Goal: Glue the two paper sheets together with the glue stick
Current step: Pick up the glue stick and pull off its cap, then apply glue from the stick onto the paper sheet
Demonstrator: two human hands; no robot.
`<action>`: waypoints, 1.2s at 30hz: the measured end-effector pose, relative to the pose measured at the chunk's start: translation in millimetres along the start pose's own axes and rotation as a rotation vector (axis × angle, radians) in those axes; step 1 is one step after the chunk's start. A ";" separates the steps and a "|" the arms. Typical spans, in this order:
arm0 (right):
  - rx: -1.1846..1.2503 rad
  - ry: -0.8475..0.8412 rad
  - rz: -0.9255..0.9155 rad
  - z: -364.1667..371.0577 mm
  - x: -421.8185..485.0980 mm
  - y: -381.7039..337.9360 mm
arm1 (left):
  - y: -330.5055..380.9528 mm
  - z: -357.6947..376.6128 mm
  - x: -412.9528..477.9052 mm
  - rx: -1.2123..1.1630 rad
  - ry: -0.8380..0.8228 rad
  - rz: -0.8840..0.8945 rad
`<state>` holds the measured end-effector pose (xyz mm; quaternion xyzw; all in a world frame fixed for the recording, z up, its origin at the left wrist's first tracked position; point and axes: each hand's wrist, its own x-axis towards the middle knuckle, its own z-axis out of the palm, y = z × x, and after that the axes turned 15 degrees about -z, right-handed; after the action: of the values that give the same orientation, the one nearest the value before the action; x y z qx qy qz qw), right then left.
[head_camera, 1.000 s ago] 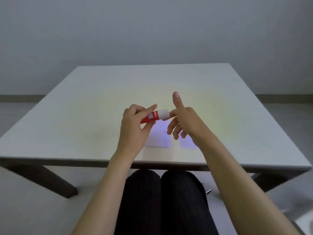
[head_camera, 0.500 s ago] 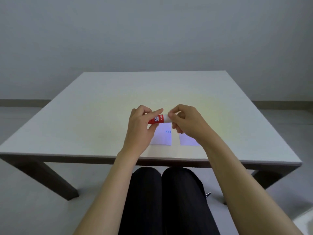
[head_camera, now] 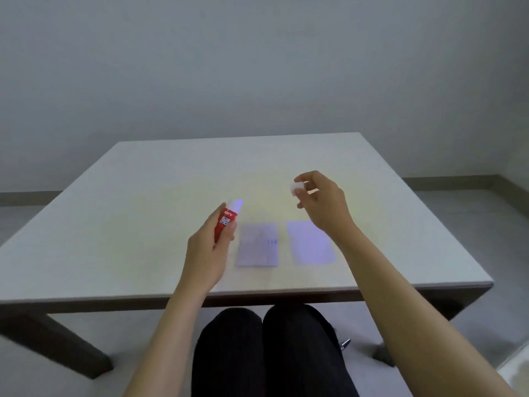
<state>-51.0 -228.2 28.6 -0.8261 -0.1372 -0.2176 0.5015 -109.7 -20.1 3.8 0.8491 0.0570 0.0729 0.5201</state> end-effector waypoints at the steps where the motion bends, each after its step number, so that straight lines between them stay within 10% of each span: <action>1: -0.121 0.020 0.030 -1.6 8.0 13.2 | -0.7 0.3 0.2 -0.029 0.025 -0.031; 8: -0.809 -0.180 0.056 -6.2 28.5 80.1 | 2.1 4.8 3.9 -0.157 0.016 -0.100; 16: -1.031 -0.301 -0.016 -12.3 20.6 78.0 | 5.4 8.4 2.9 -0.432 0.054 -0.139; 18: -0.906 -0.177 -0.021 -7.6 12.0 56.7 | 9.4 12.1 1.9 -0.522 0.082 -0.167; 24: 0.538 -0.243 0.052 32.2 -46.2 -22.9 | 33.3 35.7 -1.8 -0.962 0.078 -0.276; 36: 0.422 -0.089 0.283 42.9 -58.4 -44.0 | 27.3 34.6 -11.4 -0.932 -0.004 -0.256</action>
<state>-111.8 -170.4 16.2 -0.7229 -0.0847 -0.0754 0.6816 -114.0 -64.7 11.9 0.5117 0.1216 0.0246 0.8502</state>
